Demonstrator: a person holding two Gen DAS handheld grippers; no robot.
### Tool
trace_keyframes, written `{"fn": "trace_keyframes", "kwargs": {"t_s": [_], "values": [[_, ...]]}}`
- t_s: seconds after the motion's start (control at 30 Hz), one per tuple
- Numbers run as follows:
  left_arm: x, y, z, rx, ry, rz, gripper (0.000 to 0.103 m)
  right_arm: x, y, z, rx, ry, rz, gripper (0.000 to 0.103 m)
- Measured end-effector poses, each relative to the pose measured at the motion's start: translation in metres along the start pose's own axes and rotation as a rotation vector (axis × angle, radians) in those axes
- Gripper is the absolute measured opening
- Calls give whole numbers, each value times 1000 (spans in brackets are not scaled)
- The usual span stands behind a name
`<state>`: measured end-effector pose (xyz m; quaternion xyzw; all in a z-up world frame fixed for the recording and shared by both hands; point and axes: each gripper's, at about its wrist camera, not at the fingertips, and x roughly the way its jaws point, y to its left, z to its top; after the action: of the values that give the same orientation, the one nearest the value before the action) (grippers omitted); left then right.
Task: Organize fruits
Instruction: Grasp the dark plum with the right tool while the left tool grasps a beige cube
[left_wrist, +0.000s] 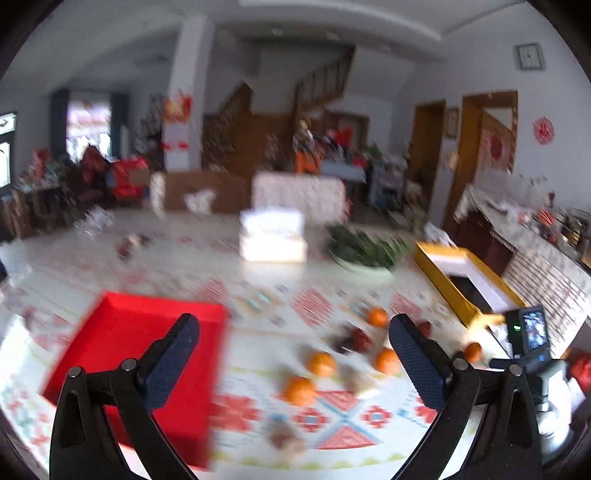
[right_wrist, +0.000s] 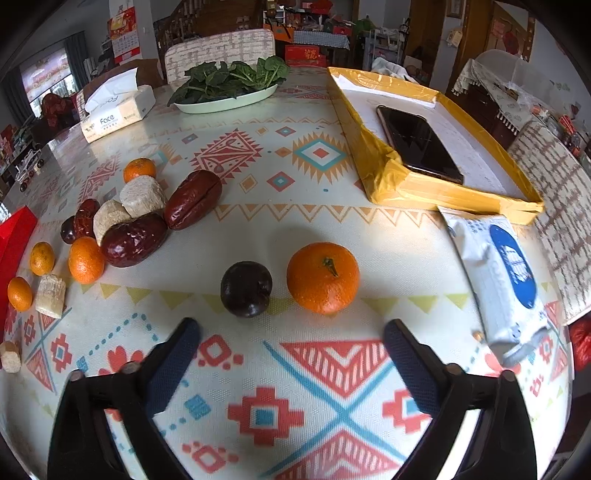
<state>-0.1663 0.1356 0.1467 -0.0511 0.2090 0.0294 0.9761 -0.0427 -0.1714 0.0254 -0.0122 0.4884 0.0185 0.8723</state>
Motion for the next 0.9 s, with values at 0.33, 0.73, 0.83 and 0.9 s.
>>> {"fn": "trace_keyframes", "kwargs": {"t_s": [0.33, 0.73, 0.83, 0.9], "values": [[-31, 46, -6, -46, -54, -13, 103, -115, 0, 1, 70, -370, 221, 103], [32, 6, -65, 18, 250, -163, 98, -39, 14, -10, -6, -103, 234, 72], [44, -1, -76, 39, 299, -199, 85, -24, 13, -8, -4, -84, 205, 69], [51, -2, -82, 41, 330, -213, 76, -15, 11, -6, 4, -70, 198, 64]]}}
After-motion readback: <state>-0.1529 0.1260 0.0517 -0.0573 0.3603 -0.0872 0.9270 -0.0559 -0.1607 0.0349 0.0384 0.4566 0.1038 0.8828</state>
